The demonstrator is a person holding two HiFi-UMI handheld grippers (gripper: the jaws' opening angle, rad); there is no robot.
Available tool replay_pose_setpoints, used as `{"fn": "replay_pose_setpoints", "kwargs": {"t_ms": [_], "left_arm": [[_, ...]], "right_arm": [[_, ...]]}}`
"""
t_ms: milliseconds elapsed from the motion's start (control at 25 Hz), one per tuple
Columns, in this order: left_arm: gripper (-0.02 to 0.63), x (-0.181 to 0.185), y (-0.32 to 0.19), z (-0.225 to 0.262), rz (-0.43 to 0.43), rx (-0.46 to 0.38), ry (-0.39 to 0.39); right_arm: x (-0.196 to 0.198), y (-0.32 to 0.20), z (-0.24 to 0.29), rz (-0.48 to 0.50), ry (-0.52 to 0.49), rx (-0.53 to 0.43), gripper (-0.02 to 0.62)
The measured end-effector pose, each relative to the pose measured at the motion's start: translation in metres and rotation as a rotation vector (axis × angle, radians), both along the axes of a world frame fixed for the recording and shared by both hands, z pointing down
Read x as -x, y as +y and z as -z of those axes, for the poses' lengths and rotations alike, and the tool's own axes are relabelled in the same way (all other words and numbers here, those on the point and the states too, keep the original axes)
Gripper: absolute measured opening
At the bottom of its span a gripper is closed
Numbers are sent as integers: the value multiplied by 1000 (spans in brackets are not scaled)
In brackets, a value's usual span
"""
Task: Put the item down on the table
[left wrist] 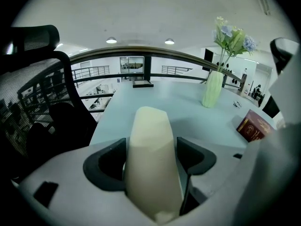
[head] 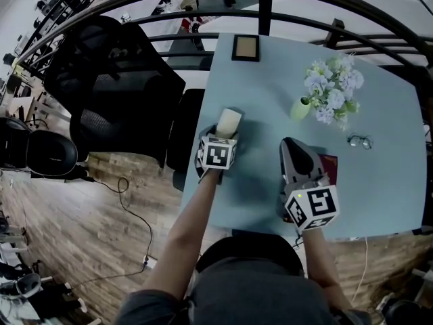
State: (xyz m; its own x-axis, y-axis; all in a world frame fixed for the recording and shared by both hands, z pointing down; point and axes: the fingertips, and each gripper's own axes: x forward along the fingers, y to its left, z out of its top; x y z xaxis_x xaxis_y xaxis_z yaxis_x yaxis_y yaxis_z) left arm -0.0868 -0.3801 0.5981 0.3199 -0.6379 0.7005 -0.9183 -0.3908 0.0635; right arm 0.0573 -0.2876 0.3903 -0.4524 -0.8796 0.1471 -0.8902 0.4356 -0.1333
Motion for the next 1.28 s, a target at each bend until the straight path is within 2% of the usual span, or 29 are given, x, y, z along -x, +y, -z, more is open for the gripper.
{"fn": "replay_pose_setpoints", "kwargs": {"t_ms": [120, 640, 920, 1280], "left_arm": [[337, 0, 2, 5, -6, -5, 10], [333, 26, 13, 79, 42, -195, 95], [259, 40, 32, 120, 76, -306, 180], [141, 55, 57, 165, 104, -427, 254]], "right_arm": [[1, 2, 2, -2, -1, 1, 23], [1, 9, 12, -18, -5, -18, 23], [7, 13, 15, -12, -10, -35, 23], [16, 19, 22, 1, -15, -53, 23]]}}
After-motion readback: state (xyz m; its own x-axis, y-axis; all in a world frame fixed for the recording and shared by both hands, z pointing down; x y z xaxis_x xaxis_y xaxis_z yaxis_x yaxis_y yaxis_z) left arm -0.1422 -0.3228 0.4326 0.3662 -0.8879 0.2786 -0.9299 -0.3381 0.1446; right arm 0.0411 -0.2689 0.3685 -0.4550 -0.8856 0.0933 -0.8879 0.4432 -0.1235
